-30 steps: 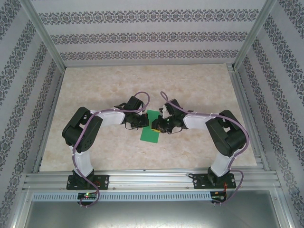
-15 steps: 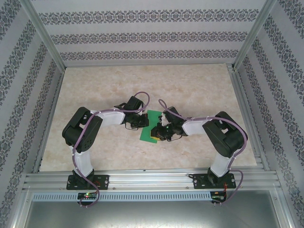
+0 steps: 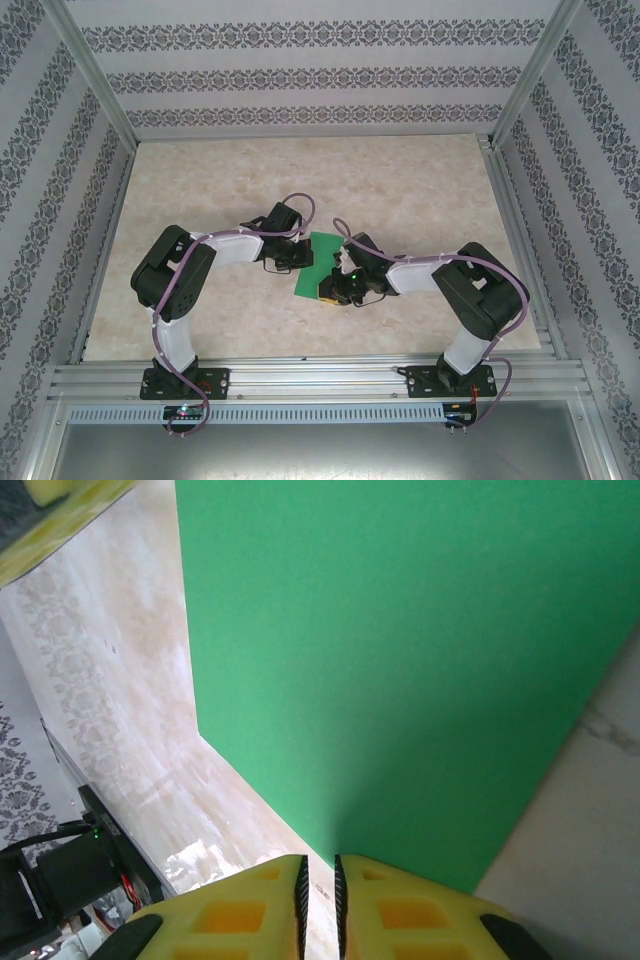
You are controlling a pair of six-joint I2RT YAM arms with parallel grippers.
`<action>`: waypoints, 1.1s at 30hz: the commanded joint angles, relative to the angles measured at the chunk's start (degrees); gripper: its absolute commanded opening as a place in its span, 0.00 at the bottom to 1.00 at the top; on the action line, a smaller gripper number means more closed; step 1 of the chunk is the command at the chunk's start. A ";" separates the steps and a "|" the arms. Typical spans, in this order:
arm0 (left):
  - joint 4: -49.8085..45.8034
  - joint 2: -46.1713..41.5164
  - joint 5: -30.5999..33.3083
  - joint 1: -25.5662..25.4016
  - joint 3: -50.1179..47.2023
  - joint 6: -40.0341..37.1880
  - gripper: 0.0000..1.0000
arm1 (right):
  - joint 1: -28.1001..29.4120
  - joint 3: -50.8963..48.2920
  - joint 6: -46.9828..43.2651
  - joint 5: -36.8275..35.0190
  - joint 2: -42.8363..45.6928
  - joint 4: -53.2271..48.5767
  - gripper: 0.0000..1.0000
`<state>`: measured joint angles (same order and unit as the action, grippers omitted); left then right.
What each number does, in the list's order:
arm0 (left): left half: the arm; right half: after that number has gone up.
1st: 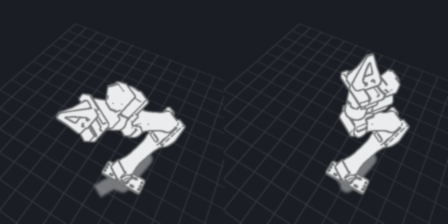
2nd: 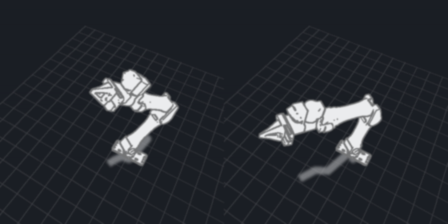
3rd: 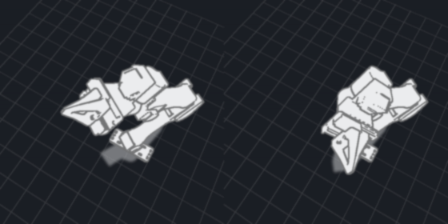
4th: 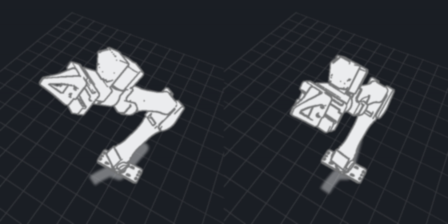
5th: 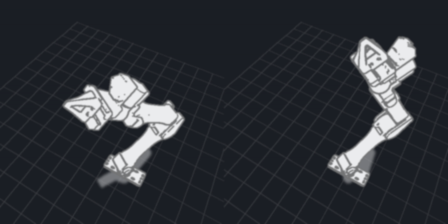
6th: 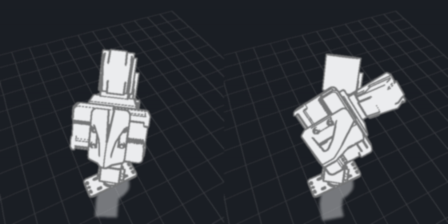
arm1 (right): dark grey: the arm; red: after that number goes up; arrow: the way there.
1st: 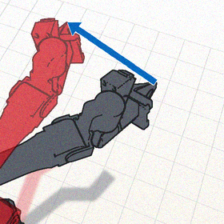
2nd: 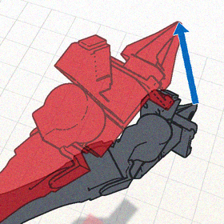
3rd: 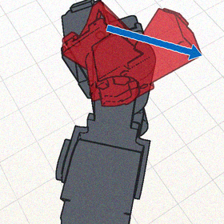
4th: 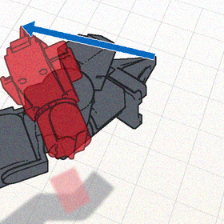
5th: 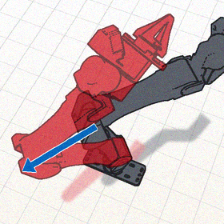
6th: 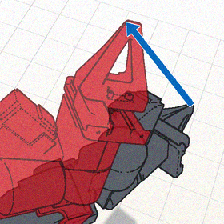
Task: Fold a paper plane with a square sheet of paper (pick it up from the middle)
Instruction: Fold the square sheet of paper in half at the center of the table.
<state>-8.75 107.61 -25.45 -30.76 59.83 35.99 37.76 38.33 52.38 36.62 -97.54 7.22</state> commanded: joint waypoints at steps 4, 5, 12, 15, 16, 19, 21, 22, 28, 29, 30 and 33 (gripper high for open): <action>-8.43 1.51 2.72 -0.61 -2.55 -0.98 0.00 | 0.33 0.46 -1.68 -3.70 2.10 -6.13 0.18; -8.55 1.55 2.62 -0.62 -2.57 -1.01 0.00 | 0.06 1.56 -2.26 -4.04 2.86 -7.05 0.18; -8.05 1.32 2.46 -0.61 -2.83 -0.76 0.00 | -7.26 10.31 -4.97 -4.58 1.57 -7.64 0.18; -7.89 1.37 2.48 -0.61 -2.83 -0.70 0.00 | -9.50 13.13 -4.47 -1.51 -3.35 -4.84 0.18; -7.75 1.46 2.50 -0.63 -2.95 -0.57 0.00 | -9.86 13.93 -4.06 -0.64 -4.92 -3.99 0.17; -7.68 1.80 2.17 -0.64 -2.61 -0.53 0.00 | -9.98 15.92 -4.34 -0.35 -8.31 -4.04 0.17; -7.85 1.81 2.32 -0.61 -2.54 -0.63 0.00 | -10.22 16.23 -5.14 -1.59 -9.93 -4.95 0.17; -7.94 1.73 2.38 -0.62 -2.58 -0.57 0.00 | -10.46 16.18 -5.55 -3.08 -10.70 -6.40 0.17; -7.96 1.46 2.24 -0.61 -2.77 -0.67 0.00 | -11.74 16.04 -7.07 -1.86 -11.66 -7.22 0.18; -8.11 1.46 2.17 -0.61 -2.76 -0.81 0.00 | -11.91 16.42 -7.26 -1.64 -11.01 -7.27 0.18; -8.20 1.46 2.32 -0.61 -2.69 -0.86 0.00 | -12.21 16.87 -7.45 -1.32 -10.38 -7.51 0.18; -8.38 1.35 2.40 -0.61 -2.56 -0.96 0.00 | -13.83 18.67 -7.96 -0.23 -8.78 -8.32 0.19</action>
<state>-8.75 107.55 -25.47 -30.76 59.72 35.99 25.63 54.74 46.26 35.42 -108.14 0.62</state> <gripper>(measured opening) 0.065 0.185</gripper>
